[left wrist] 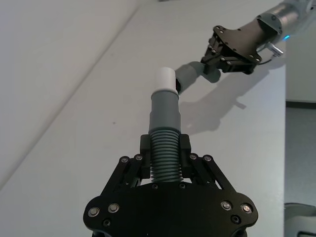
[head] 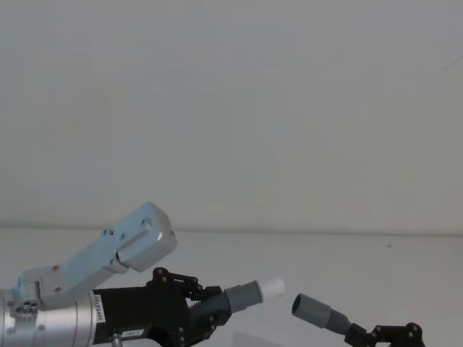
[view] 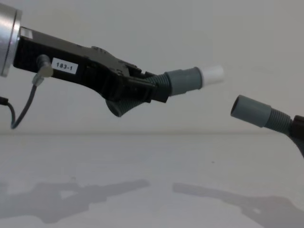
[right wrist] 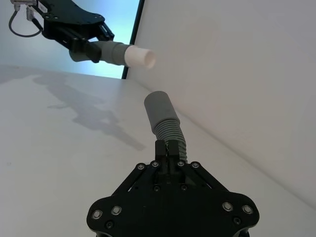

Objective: Use both hands to pick up one end of the pipe from the table, align the ends, and insert them.

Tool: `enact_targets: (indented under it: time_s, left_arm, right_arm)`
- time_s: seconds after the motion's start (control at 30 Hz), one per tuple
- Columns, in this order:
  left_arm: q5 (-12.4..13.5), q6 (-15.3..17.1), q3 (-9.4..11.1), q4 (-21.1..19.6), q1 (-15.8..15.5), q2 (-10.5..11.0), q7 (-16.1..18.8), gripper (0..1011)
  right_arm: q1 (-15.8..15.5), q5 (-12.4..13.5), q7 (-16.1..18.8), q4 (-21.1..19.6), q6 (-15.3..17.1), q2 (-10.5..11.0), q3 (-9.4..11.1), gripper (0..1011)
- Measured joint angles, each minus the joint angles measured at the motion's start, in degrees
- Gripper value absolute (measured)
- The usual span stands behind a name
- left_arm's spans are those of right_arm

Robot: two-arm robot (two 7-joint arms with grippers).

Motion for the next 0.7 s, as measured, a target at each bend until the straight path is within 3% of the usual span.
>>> enact_targets:
  time_s: [0.7]
  left_arm:
    - [-2.6, 3.33, 1.11, -0.14, -2.2, 2.69, -3.66, 294]
  right_arm:
    - [-0.15, 1.58, 1.63, -0.12, -1.8, 1.18, -1.09, 16]
